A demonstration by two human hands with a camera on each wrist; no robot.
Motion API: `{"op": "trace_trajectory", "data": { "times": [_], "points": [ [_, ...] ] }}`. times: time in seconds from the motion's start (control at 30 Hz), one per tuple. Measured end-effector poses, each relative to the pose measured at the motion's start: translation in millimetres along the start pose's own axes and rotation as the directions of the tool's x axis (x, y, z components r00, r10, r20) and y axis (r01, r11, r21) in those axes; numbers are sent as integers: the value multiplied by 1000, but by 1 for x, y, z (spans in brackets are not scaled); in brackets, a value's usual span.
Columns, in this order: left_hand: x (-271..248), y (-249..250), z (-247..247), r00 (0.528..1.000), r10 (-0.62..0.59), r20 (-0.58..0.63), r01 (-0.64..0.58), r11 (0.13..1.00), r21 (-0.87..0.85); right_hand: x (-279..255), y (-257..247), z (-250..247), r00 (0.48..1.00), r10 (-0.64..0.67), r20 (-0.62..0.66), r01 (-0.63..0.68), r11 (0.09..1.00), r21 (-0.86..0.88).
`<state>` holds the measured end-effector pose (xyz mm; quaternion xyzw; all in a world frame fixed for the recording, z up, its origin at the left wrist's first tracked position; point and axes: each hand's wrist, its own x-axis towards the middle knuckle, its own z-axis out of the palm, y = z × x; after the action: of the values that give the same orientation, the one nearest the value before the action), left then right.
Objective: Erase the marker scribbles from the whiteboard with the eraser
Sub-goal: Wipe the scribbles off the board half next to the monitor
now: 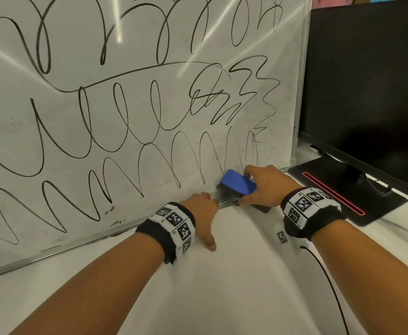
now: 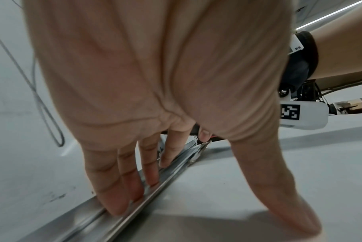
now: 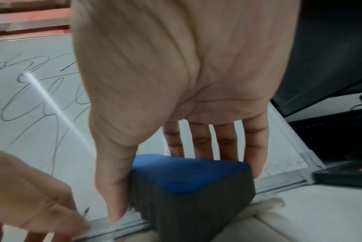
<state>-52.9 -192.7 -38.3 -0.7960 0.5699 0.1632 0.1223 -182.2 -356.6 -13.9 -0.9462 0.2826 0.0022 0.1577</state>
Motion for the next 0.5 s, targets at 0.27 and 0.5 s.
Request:
{"op": "trace_trajectory", "data": {
  "times": [0.27,0.5],
  "points": [
    [23,14,-10,1000,22,16,-22,1000,15,-2,11,-24,996,-49,-76,59,989,134],
    [44,31,-22,1000,28,8,-29,998,47,8,29,-24,995,88,42,-86,994,-65]
  ]
}}
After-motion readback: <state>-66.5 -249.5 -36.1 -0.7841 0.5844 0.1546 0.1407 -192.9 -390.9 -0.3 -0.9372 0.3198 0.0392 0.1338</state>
